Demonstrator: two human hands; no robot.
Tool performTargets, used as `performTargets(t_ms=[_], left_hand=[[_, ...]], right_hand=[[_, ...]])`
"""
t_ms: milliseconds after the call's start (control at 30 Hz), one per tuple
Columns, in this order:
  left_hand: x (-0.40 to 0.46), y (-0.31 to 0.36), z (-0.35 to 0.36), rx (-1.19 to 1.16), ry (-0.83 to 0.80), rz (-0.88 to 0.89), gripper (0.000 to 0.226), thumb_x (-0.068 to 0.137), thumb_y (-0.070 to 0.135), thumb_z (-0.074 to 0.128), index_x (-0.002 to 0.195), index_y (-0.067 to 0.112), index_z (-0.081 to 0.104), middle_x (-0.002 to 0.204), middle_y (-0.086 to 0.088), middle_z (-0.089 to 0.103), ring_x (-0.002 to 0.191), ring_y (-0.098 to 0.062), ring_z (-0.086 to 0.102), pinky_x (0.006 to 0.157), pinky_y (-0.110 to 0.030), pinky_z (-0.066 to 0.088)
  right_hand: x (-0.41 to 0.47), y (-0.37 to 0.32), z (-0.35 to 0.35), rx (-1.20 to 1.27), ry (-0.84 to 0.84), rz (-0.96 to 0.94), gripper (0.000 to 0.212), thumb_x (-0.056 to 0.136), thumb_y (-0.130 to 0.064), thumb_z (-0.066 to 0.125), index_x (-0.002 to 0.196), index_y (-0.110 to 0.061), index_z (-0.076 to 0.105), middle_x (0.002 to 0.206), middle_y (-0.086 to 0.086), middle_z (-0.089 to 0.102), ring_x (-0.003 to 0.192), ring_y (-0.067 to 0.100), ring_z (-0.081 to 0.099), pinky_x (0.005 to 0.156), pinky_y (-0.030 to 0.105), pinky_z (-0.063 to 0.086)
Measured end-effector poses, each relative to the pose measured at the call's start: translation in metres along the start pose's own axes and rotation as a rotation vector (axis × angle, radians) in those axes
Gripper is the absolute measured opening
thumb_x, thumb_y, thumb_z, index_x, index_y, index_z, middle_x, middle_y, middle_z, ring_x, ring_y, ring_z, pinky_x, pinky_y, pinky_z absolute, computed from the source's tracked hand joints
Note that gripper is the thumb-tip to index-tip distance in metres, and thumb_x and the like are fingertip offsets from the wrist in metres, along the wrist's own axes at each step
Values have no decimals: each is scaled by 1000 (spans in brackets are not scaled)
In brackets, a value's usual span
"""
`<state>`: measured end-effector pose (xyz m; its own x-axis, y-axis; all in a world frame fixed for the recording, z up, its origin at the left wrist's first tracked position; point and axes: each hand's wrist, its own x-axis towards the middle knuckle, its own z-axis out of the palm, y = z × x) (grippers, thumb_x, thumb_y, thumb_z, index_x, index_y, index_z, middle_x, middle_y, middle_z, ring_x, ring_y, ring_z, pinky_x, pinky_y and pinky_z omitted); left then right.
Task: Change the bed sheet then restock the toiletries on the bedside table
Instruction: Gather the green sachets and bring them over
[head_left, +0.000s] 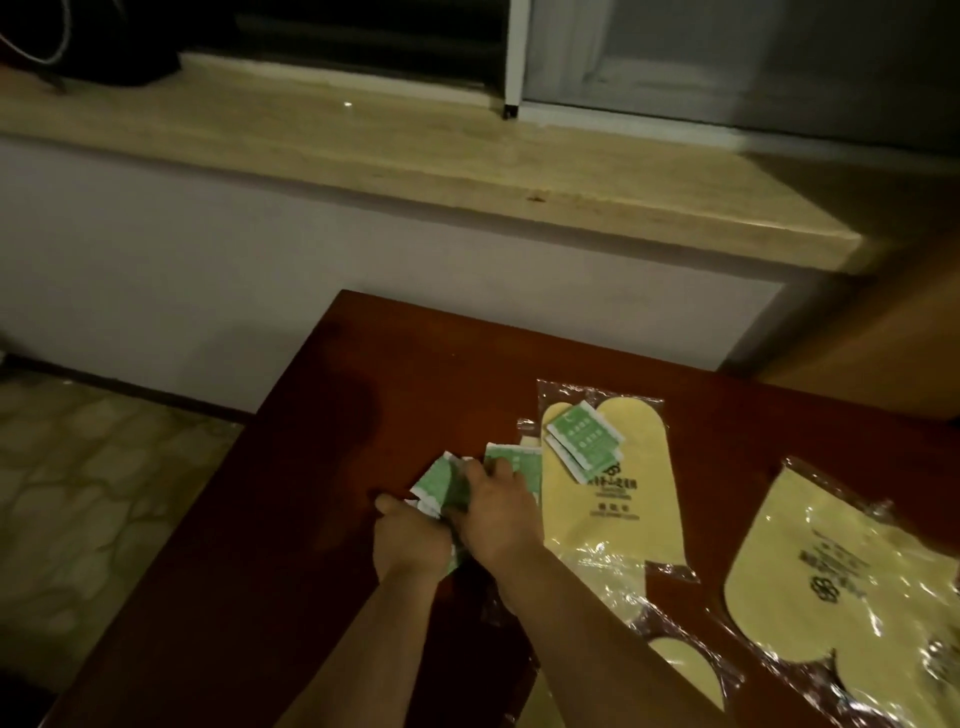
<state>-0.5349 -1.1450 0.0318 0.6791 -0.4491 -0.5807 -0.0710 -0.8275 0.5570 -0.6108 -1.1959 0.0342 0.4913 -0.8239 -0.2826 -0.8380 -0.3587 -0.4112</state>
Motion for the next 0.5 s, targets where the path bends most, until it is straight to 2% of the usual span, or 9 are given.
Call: performTargets(t_ms=[133, 200, 267, 333, 367, 433, 500], left_hand=[[12, -3, -9, -268, -40, 3, 37, 80, 0, 60, 115, 3, 51, 106, -17, 63, 90, -32, 62, 76, -37, 51], [15, -4, -18, -469, -120, -8, 24, 80, -7, 57, 102, 2, 61, 97, -18, 66, 81, -31, 63, 68, -34, 50], [10, -1, -27, -612, -233, -34, 20, 83, -10, 52, 90, 3, 65, 84, -16, 67, 71, -29, 62, 62, -30, 46], [6, 4, -34, -738, -328, -81, 21, 86, -7, 48, 94, 4, 65, 84, -16, 67, 73, -31, 62, 64, -32, 47], [4, 5, -36, -802, -379, -94, 22, 89, -4, 46, 97, 5, 65, 86, -16, 67, 76, -31, 62, 66, -34, 47], [2, 6, -38, -917, -508, -79, 26, 93, 3, 42, 107, 6, 63, 95, -17, 69, 83, -31, 64, 72, -37, 49], [-2, 8, -38, -999, -640, -68, 28, 96, 11, 41, 115, 8, 61, 104, -17, 70, 88, -30, 68, 71, -41, 54]], right_hand=[[8, -5, -1, 61, 28, 72, 49, 86, -36, 60, 127, -14, 44, 126, 9, 42, 119, 28, 39, 96, 37, 40], [13, -6, -1, 275, 51, 103, 43, 82, -25, 66, 116, -12, 43, 118, 7, 45, 113, 28, 46, 88, 42, 48], [14, -7, -2, 529, 61, 133, 50, 80, -13, 68, 120, -14, 38, 119, 5, 47, 108, 26, 53, 74, 36, 55], [13, -7, -6, 679, 34, 151, 61, 82, -8, 67, 133, -12, 32, 123, 3, 50, 105, 19, 57, 72, 23, 52], [11, -8, -10, 716, 16, 163, 54, 84, -8, 66, 130, -11, 36, 118, 3, 53, 96, 14, 60, 66, 17, 51], [7, -9, -15, 775, -20, 178, 30, 88, -8, 62, 111, -13, 43, 102, 0, 56, 77, 8, 57, 48, 10, 46], [4, -7, -18, 766, 8, 158, 20, 90, -11, 59, 102, -17, 44, 97, -3, 57, 79, 8, 55, 48, 5, 39]])
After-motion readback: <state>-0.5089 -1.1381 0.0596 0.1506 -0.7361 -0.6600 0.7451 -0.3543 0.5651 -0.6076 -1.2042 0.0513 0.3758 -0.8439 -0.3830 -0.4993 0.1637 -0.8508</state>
